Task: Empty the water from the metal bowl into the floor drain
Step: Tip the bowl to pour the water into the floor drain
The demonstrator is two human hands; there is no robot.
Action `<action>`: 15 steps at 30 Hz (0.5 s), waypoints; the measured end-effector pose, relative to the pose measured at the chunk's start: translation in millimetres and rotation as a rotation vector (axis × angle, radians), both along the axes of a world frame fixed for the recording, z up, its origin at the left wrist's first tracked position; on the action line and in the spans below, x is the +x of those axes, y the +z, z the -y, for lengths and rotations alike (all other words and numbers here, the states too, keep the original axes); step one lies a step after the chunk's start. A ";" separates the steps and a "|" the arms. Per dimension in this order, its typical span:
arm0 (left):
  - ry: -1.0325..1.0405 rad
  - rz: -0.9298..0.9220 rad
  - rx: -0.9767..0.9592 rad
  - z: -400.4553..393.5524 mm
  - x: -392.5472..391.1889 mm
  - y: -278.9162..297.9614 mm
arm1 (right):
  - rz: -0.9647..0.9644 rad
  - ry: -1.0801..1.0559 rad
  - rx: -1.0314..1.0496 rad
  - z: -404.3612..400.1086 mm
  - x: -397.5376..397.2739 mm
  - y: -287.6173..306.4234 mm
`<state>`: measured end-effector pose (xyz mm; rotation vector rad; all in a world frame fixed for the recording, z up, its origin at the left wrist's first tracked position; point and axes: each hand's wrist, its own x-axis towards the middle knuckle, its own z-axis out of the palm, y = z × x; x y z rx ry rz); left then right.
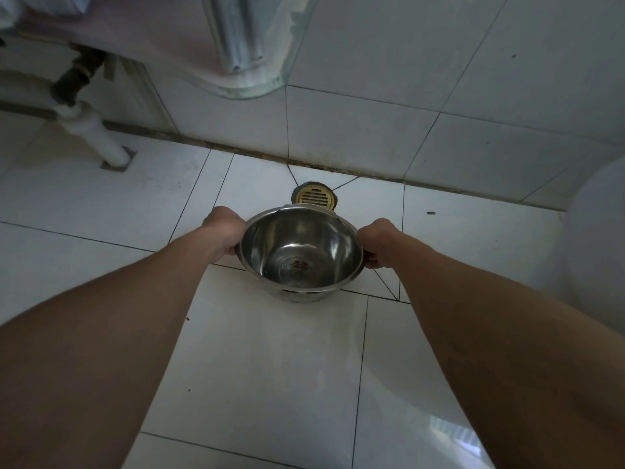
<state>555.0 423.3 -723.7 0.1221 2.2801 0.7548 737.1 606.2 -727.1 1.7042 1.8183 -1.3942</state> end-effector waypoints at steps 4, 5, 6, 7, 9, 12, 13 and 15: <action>-0.003 -0.002 -0.001 0.0 -0.8 0.2 | 0.000 0.011 -0.001 0.0 -0.9 0.5; -0.002 -0.001 0.000 0.0 -1.0 0.0 | 0.000 0.010 0.000 -0.1 -1.1 0.5; -0.002 -0.001 0.001 0.1 -0.9 -0.3 | 0.000 0.010 0.000 0.0 -1.2 0.7; -0.003 -0.003 0.000 0.2 -0.8 -0.4 | 0.000 0.009 0.001 0.2 -1.2 1.0; -0.005 -0.004 -0.001 -0.2 -0.8 -0.1 | 0.000 0.007 0.001 0.4 -1.7 1.8; -0.002 -0.005 0.005 -0.7 -1.1 0.9 | -0.002 0.006 0.001 0.6 -1.9 2.3; 0.000 -0.006 0.006 -1.0 -1.5 1.1 | -0.005 0.003 0.001 0.5 -2.2 2.4; 0.001 -0.009 0.009 -1.3 -1.7 1.1 | -0.011 -0.007 0.001 0.5 -2.3 2.4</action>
